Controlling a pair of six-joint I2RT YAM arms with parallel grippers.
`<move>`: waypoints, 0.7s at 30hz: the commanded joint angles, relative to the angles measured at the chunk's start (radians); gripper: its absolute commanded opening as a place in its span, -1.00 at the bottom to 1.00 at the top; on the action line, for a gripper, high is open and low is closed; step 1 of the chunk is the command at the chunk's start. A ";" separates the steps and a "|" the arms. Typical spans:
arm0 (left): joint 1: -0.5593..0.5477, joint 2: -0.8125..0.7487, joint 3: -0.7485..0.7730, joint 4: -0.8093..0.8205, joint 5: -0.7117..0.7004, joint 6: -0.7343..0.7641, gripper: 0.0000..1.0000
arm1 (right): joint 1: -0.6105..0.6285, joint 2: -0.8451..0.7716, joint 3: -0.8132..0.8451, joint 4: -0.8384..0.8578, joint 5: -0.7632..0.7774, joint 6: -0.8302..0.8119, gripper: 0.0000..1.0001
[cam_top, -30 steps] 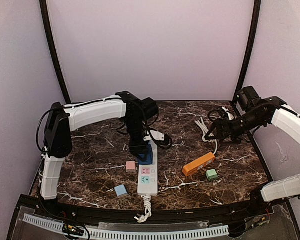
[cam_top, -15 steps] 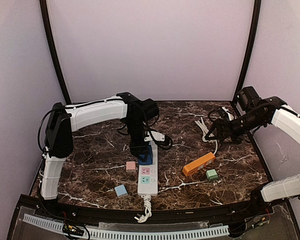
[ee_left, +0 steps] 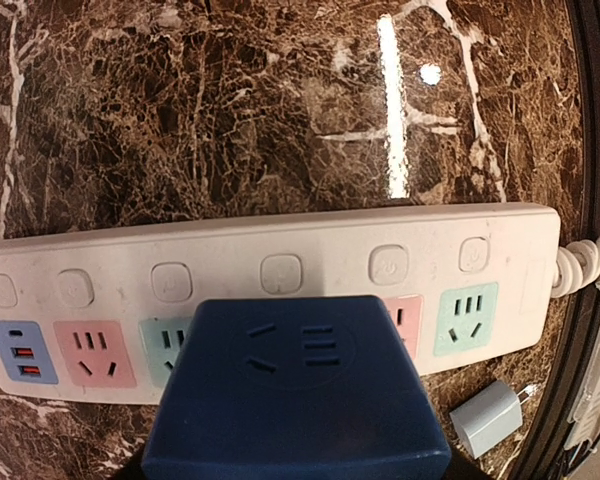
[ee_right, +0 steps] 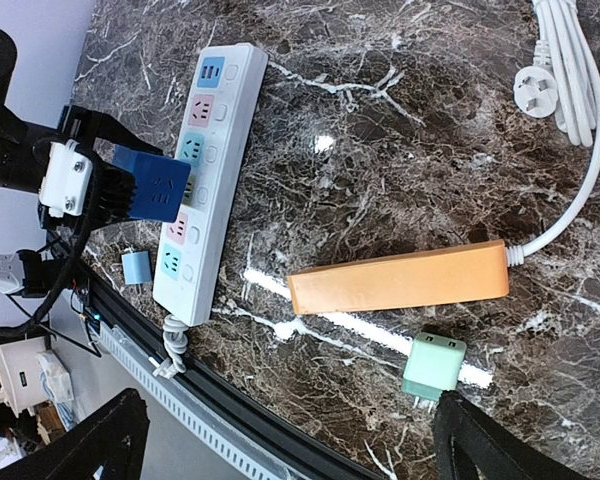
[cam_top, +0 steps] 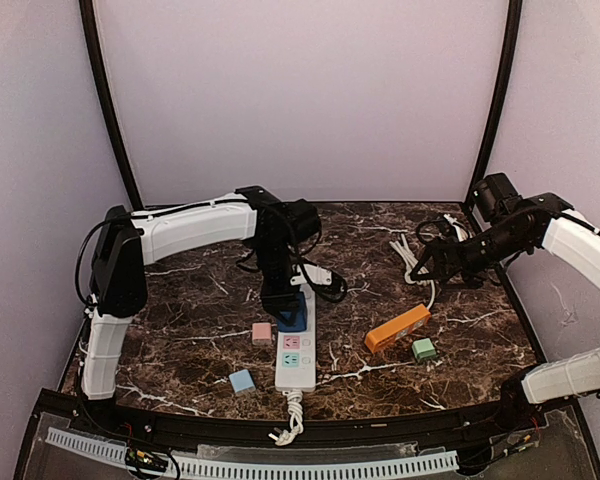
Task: Insert the plug
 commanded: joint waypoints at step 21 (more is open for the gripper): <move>-0.043 -0.019 -0.025 -0.048 -0.180 -0.036 -0.98 | 0.000 0.019 -0.014 0.011 0.010 -0.011 0.97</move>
